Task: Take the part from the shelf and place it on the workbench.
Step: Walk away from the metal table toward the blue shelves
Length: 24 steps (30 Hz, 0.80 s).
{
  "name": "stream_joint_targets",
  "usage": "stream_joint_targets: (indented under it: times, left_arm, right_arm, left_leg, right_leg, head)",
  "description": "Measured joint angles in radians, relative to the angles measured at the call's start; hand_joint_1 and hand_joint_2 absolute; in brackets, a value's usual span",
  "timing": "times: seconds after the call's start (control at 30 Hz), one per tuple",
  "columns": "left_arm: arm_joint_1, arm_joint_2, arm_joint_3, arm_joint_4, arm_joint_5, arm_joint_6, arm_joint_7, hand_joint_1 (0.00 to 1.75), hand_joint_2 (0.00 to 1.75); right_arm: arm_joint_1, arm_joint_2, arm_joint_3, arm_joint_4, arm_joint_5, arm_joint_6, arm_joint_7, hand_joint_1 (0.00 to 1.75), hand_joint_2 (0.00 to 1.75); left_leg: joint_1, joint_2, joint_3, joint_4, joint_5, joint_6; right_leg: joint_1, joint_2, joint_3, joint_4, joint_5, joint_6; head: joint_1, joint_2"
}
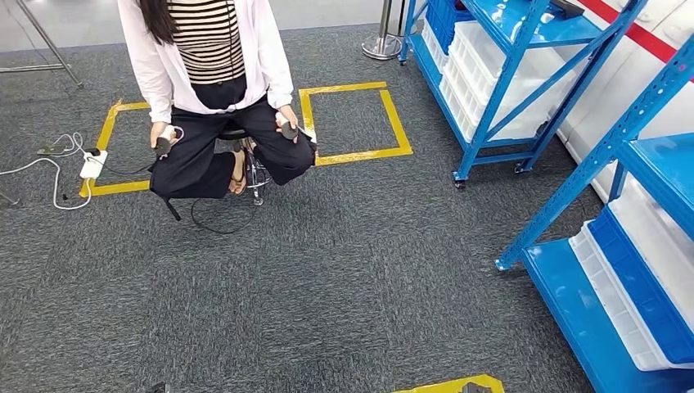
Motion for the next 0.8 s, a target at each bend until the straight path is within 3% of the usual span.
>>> stream_joint_targets:
  times: [0.07,0.13,0.17,0.2,0.27,0.33,0.37,0.43,0.57,0.6,0.63,0.7,0.73,0.8]
  left_arm:
    - [0.002,0.0,0.0,0.0,0.0,0.0,0.0,0.0,0.0]
    - [0.004,0.0,0.0,0.0,0.0,0.0,0.0,0.0,0.0]
    - [0.004,0.0,0.0,0.0,0.0,0.0,0.0,0.0,0.0]
    - [0.004,0.0,0.0,0.0,0.0,0.0,0.0,0.0,0.0]
    - [0.004,0.0,0.0,0.0,0.0,0.0,0.0,0.0,0.0]
    - [0.004,0.001,0.0,0.0,0.0,0.0,0.0,0.0,0.0]
    - [0.004,0.001,0.0,0.0,0.0,0.0,0.0,0.0,0.0]
    - [0.001,0.0,0.0,0.0,0.0,0.0,-0.001,0.0,0.0]
    - [-0.001,0.0,0.0,0.0,0.0,0.0,-0.001,0.0,0.0]
    - [-0.002,-0.001,0.0,0.0,0.0,0.001,-0.001,0.0,0.0]
    - [-0.001,-0.001,0.0,0.0,0.0,0.001,-0.001,0.0,0.0]
    - [0.003,-0.002,0.0,0.0,0.0,0.002,-0.002,0.0,0.0]
    - [0.006,-0.002,0.0,0.0,0.0,0.002,-0.002,0.0,0.0]
    - [0.007,-0.001,0.0,0.0,-0.001,0.001,-0.002,0.0,0.0]
  right_arm:
    - [-0.003,0.0,0.0,0.0,0.0,0.0,0.0,0.0,0.0]
    - [-0.003,0.0,0.0,0.0,-0.002,0.0,0.0,0.0,0.0]
    - [-0.001,0.0,0.0,0.0,-0.002,0.0,0.001,0.0,0.0]
    - [0.0,-0.001,0.0,0.001,-0.003,0.001,0.001,0.0,0.0]
    - [0.0,-0.002,0.0,0.001,-0.003,0.001,0.001,0.0,0.0]
    - [-0.003,-0.002,0.0,0.001,-0.003,0.001,0.001,0.0,0.0]
    - [-0.004,-0.001,0.0,0.001,-0.003,0.001,0.001,0.0,0.0]
    - [-0.004,-0.002,0.0,0.001,-0.003,0.001,0.002,0.0,0.0]
    - [-0.003,-0.002,0.0,0.001,-0.003,0.001,0.002,0.0,0.0]
    - [-0.003,-0.002,0.0,0.001,-0.003,0.001,0.002,0.0,0.0]
    - [-0.004,-0.002,0.0,0.001,-0.002,0.001,0.003,0.0,0.0]
    - [-0.004,-0.002,-0.001,0.001,-0.002,0.001,0.005,0.0,0.0]
    - [-0.004,-0.003,-0.001,0.001,-0.002,0.001,0.006,0.0,0.0]
    - [-0.003,-0.003,-0.003,0.001,-0.004,0.002,0.007,0.0,0.0]
  left_leg:
    - [0.0,0.026,0.001,-0.007,0.004,0.007]
    - [-0.001,0.054,-0.001,-0.007,0.004,0.007]
    - [-0.001,0.066,-0.001,-0.006,0.003,0.006]
    - [0.0,0.078,-0.001,-0.006,0.002,0.004]
    - [0.001,0.099,0.003,-0.005,-0.003,-0.004]
    - [-0.002,0.117,0.009,-0.001,-0.011,-0.019]
    - [-0.004,0.126,0.013,0.0,-0.015,-0.026]
    - [-0.004,0.139,0.019,-0.002,-0.017,-0.034]
    - [-0.002,0.146,0.022,-0.004,-0.017,-0.038]
    - [0.001,0.136,0.021,0.002,-0.023,-0.042]
    - [0.004,0.106,-0.004,0.059,-0.059,-0.045]
    - [0.009,0.042,-0.071,0.185,-0.103,-0.044]
    - [0.009,0.015,-0.087,0.208,-0.1,-0.038]
    - [0.007,-0.021,-0.04,0.094,-0.035,-0.026]
  right_leg:
    - [-0.002,-0.052,-0.059,0.116,-0.055,-0.001]
    - [-0.009,-0.065,-0.12,0.238,-0.099,0.007]
    - [-0.013,-0.067,-0.128,0.257,-0.1,0.015]
    - [-0.018,-0.073,-0.112,0.229,-0.085,0.026]
    - [-0.026,-0.108,-0.032,0.083,-0.036,0.045]
    - [-0.024,-0.143,0.028,-0.023,-0.001,0.042]
    - [-0.02,-0.147,0.035,-0.037,0.004,0.034]
    - [-0.015,-0.131,0.031,-0.034,0.005,0.019]
    - [-0.012,-0.125,0.029,-0.032,0.004,0.014]
    - [-0.015,-0.118,0.03,-0.034,0.006,0.009]
    - [-0.017,-0.104,0.031,-0.035,0.008,-0.001]
    - [-0.015,-0.047,0.034,-0.036,0.013,-0.021]
    - [-0.01,-0.02,0.035,-0.035,0.015,-0.026]
    - [-0.004,0.014,0.035,-0.033,0.016,-0.025]
  head:
    - [0.002,0.0]
    - [0.002,0.0]
    - [0.002,0.0]
    - [0.003,0.0]
    - [0.004,0.0]
    - [0.004,0.0]
    - [0.002,0.0]
    - [-0.002,0.0]
    - [-0.002,0.0]
    - [-0.003,0.0]
    - [-0.005,0.0]
    - [-0.01,0.0]
    - [-0.012,0.0]
    - [-0.012,0.0]
